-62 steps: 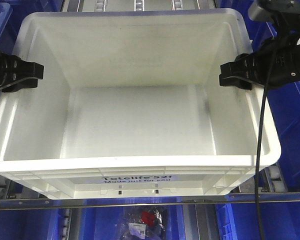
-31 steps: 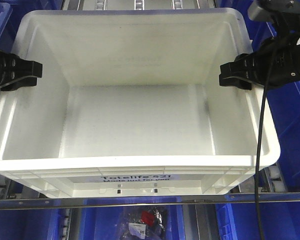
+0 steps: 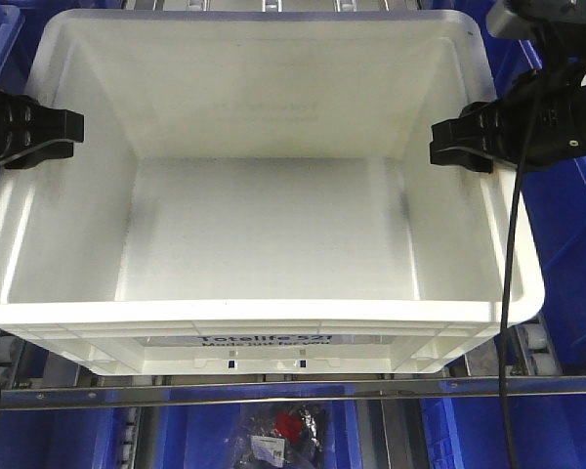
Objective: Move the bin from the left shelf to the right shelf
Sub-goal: 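Close both grippers on the crate's side rims, then lift the crate with both grippers and pull it off the shelf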
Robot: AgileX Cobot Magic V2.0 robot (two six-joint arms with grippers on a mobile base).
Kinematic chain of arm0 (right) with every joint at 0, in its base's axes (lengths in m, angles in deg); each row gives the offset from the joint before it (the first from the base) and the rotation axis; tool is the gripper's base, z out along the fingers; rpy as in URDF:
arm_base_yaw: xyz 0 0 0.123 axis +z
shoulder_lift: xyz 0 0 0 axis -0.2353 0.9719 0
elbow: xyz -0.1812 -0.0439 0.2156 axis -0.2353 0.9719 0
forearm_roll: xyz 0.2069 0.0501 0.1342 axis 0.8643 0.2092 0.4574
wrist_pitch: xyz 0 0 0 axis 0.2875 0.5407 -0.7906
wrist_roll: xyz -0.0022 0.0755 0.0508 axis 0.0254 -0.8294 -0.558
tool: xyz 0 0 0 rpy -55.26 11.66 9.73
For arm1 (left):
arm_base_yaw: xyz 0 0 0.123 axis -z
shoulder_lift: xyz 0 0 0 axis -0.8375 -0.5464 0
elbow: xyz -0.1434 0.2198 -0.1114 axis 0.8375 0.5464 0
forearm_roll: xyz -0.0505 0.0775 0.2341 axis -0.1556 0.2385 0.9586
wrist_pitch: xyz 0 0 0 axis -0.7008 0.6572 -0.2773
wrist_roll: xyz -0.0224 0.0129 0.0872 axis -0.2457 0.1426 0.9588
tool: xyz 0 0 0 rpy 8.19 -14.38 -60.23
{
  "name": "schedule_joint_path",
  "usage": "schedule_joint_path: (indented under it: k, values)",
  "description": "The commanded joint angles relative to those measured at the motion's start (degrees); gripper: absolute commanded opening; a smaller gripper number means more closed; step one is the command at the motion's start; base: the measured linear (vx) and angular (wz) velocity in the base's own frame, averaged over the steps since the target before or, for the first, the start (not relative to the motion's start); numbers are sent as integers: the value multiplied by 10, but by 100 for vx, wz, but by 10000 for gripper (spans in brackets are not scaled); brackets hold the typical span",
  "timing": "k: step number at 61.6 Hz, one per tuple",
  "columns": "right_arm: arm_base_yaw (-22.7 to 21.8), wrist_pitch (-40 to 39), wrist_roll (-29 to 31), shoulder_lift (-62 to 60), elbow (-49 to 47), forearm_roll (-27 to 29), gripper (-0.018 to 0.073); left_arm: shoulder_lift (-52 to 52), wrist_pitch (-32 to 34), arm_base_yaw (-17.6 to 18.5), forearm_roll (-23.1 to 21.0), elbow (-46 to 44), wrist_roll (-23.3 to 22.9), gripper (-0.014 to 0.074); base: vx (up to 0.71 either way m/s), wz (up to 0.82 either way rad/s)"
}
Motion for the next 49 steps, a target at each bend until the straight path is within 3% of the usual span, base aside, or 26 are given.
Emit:
schedule_joint_path:
  k: [1,49]
  values:
    - [-2,-33,29,-26,-21,15,-4,24,75,3,-18,-23,15,-8,0,0]
    - [-2,-32,29,-26,-21,15,-4,24,75,3,-18,-23,15,-8,0,0]
